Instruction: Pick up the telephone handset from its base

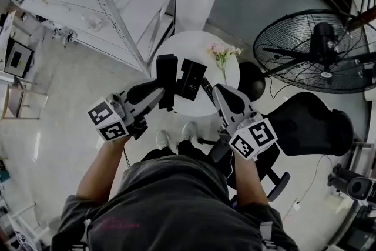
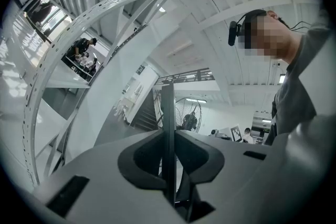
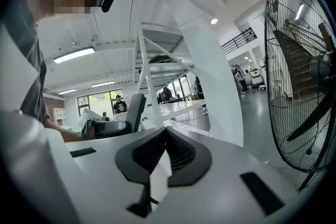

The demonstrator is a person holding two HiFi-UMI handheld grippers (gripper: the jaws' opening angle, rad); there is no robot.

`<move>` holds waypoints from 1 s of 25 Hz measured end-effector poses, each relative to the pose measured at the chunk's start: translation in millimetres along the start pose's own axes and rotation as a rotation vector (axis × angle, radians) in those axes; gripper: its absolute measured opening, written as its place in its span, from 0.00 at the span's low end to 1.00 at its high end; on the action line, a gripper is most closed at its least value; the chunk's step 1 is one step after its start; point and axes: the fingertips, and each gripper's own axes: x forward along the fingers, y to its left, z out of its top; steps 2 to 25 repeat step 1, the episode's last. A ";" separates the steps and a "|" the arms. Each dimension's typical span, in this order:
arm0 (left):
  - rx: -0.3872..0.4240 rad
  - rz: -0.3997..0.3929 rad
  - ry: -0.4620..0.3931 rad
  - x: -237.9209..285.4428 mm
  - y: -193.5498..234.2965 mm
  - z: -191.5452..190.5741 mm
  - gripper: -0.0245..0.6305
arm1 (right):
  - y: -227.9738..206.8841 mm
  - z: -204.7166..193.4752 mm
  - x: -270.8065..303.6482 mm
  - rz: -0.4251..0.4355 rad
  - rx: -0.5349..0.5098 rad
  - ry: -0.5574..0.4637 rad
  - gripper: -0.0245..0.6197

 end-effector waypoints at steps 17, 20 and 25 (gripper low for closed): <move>0.000 0.000 0.001 1.1 0.2 -0.3 0.16 | -1.2 -0.1 0.3 0.000 0.000 0.001 0.07; 0.000 0.000 0.001 1.1 0.2 -0.3 0.16 | -1.2 -0.1 0.3 0.000 0.000 0.001 0.07; 0.000 0.000 0.001 1.1 0.2 -0.3 0.16 | -1.2 -0.1 0.3 0.000 0.000 0.001 0.07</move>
